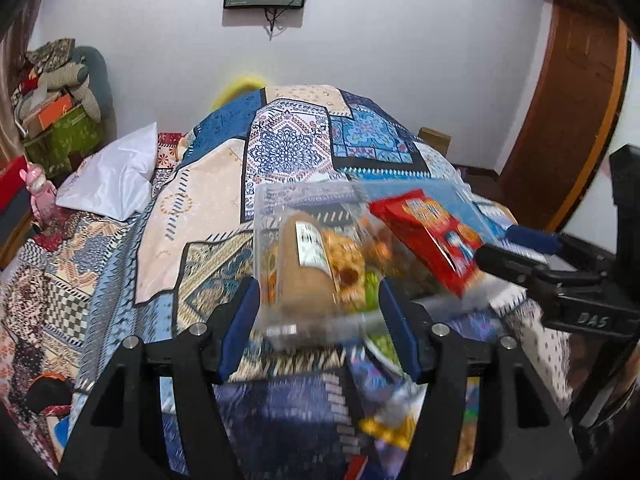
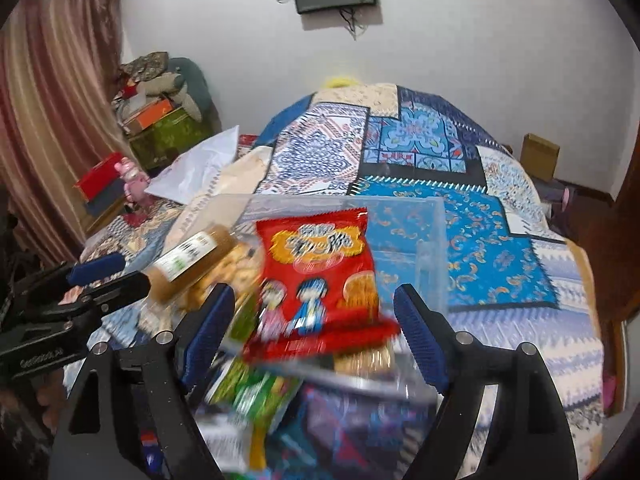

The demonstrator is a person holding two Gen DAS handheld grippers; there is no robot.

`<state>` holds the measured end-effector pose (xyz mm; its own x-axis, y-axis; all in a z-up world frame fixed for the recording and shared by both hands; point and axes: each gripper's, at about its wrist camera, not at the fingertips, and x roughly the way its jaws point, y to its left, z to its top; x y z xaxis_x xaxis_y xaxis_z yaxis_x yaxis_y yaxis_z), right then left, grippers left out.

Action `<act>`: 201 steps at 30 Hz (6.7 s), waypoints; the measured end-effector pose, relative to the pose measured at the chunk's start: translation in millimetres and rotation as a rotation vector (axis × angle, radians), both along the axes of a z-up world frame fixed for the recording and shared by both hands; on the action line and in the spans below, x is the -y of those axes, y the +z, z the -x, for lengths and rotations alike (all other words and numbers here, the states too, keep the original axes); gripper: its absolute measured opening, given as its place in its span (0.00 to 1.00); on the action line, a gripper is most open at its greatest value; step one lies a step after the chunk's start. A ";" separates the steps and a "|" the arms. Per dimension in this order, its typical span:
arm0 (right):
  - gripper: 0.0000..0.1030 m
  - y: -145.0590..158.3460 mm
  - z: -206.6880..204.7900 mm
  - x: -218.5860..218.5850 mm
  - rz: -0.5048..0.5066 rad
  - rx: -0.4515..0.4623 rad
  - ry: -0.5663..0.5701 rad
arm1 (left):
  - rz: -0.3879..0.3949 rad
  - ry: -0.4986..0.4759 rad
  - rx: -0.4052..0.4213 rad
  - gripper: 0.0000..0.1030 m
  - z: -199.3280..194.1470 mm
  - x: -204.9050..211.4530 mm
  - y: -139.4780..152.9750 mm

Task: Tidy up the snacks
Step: 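Release the red chip bag and cookie roll into the clear box with both tools, then grasp the cookie bag with the right tool while the left tool grasps the blue biscuit pack, then drop the cookie bag and blue biscuit pack into the clear box with both tools, then grasp the green snack packet with the right tool while the left tool grasps the white-yellow packet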

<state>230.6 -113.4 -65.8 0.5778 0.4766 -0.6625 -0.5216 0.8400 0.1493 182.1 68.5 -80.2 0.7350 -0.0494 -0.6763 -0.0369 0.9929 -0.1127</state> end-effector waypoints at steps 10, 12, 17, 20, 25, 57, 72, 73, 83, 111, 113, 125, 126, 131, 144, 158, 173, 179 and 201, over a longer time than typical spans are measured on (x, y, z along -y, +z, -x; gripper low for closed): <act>0.81 -5.2 76.2 14.1 0.050 0.017 0.075 | -0.024 -0.039 -0.059 0.70 72.9 21.7 -15.7; 0.83 -14.9 88.3 12.2 0.048 -0.005 0.086 | -0.027 -0.039 -0.083 0.70 84.4 24.3 -24.1; 0.83 -42.5 96.9 -3.0 0.079 -0.064 0.122 | -0.009 -0.034 -0.123 0.70 102.4 26.0 -40.8; 0.83 -60.1 97.0 -9.8 0.141 -0.089 0.133 | -0.006 -0.040 -0.136 0.70 112.2 29.6 -48.1; 0.83 -67.6 104.3 9.5 0.136 -0.112 0.129 | -0.016 -0.057 -0.154 0.70 120.1 35.6 -57.5; 0.44 -80.9 114.6 41.3 -0.010 -0.228 0.128 | 0.012 0.019 -0.213 0.85 112.8 53.7 -96.7; 0.43 -30.9 104.3 55.1 -0.068 -0.083 0.066 | 0.078 -0.013 -0.073 0.45 102.6 39.0 -38.2; 0.43 -27.4 101.8 56.0 -0.074 -0.075 0.060 | 0.087 -0.018 -0.060 0.44 99.4 38.0 -32.4; 0.43 4.2 65.6 63.0 -0.131 -0.008 0.007 | 0.061 -0.027 0.062 0.43 57.4 37.7 20.3; 0.43 -18.5 -74.7 13.8 -0.020 -0.003 -0.071 | 0.000 0.027 0.150 0.44 -82.7 32.2 6.8; 0.43 -25.7 -75.4 11.5 -0.001 -0.013 -0.066 | -0.023 0.019 0.136 0.44 -81.2 35.0 0.7; 0.64 -18.3 -45.9 10.0 0.079 0.013 -0.028 | 0.016 0.004 0.046 0.68 -66.4 32.5 -3.7; 0.66 -15.0 -39.7 11.4 0.086 0.031 -0.029 | 0.028 0.000 0.046 0.69 -63.8 31.7 -1.2; 0.66 -3.3 -15.2 22.5 0.043 0.045 -0.017 | 0.053 -0.005 0.052 0.72 -41.9 28.3 11.7; 0.66 -41.5 33.6 2.4 0.015 -0.084 0.091 | 0.031 0.016 -0.020 0.76 22.0 1.6 -17.6; 0.72 -95.6 15.2 -52.9 0.057 -0.232 0.145 | 0.049 0.023 -0.094 0.76 40.7 -23.7 -67.2; 0.25 -78.4 33.5 -31.9 -0.009 -0.176 0.155 | 0.020 -0.060 -0.114 0.76 51.4 13.2 -66.4; 0.25 -64.1 46.7 6.4 -0.033 -0.159 0.105 | 0.020 -0.164 -0.154 0.89 53.0 46.9 -71.3; 0.25 -48.9 57.6 59.0 -0.086 -0.137 0.047 | -0.004 -0.190 -0.177 0.49 15.1 66.2 -92.7</act>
<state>173.1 -172.4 -114.7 0.4610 0.5593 -0.6890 -0.5298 0.7963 0.2920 167.0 2.3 -172.9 0.5832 -0.1719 -0.7939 0.1311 0.9845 -0.1168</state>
